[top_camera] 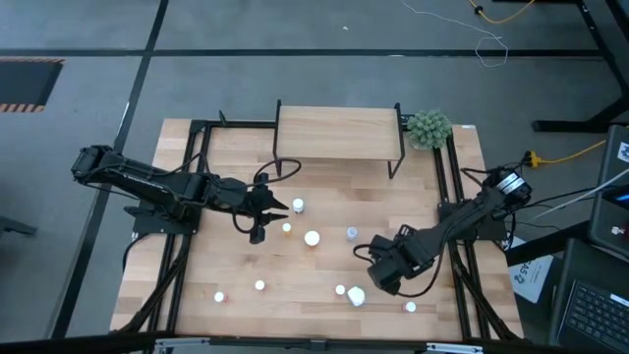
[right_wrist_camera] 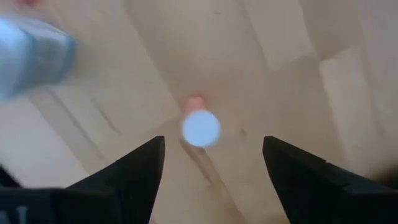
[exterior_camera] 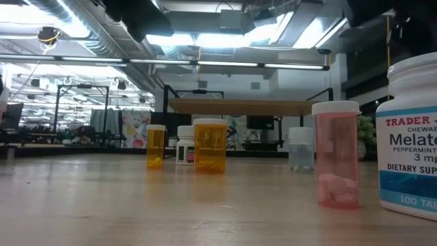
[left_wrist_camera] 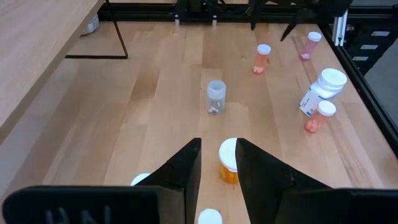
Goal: Pick and place medicine bottles onto shelf by color
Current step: Put the top right pink pill bottle on the shelf
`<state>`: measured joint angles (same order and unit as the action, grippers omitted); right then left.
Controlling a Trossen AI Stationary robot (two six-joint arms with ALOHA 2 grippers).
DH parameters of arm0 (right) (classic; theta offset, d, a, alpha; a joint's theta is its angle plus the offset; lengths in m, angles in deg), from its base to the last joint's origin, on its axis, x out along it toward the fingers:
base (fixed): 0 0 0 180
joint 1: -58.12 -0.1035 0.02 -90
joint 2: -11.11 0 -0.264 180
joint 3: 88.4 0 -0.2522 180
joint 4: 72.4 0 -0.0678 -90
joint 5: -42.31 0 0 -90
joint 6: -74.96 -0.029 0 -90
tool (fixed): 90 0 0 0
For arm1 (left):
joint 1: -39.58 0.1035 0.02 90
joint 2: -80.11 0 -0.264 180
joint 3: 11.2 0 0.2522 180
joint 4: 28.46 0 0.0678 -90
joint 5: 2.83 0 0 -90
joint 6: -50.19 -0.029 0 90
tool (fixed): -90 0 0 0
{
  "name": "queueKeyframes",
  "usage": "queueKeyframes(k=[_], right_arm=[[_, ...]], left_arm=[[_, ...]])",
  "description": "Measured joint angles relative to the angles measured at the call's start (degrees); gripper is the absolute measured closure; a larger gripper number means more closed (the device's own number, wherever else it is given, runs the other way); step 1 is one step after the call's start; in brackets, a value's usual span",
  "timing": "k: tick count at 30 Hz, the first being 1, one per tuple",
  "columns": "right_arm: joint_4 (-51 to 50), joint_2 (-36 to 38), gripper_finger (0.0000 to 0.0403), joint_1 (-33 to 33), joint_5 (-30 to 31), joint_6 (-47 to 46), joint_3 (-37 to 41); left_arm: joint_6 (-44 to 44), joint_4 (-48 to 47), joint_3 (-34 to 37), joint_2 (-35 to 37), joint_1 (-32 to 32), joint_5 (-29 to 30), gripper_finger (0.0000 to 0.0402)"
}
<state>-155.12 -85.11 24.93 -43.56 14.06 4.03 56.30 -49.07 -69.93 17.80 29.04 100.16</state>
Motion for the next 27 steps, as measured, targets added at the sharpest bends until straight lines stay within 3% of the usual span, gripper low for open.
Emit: queueKeyframes(k=[5, 9, 16, 24, 27], right_arm=[[-5.6, 1.1, 0.0128, 0.8, 0.1, 0.4, 0.0], [-3.7, 1.8, 0.0128, 0.5, 0.3, 2.6, 0.0], [-6.1, 2.7, 0.0128, -3.3, 0.2, 7.8, 0.0], [-9.9, 8.6, 0.0128, -10.6, 13.5, 0.3, 0.9], [-7.5, 11.4, 0.0128, -12.7, 15.1, -4.6, 4.5]], left_arm=[[-0.5, 0.0, 0.0, 0.0, 0.0, 0.0, 0.0306], [-0.5, 0.0, 0.0, 0.0, 0.0, 0.0, 0.0306], [-0.5, 0.0, 0.0, 0.0, 0.0, 0.0, 0.0306], [-0.7, 0.0, 0.0, 0.0, 0.0, 0.0, 0.0306], [-0.7, 0.0, 0.0, 0.0, 0.0, 0.0, 0.0306]])
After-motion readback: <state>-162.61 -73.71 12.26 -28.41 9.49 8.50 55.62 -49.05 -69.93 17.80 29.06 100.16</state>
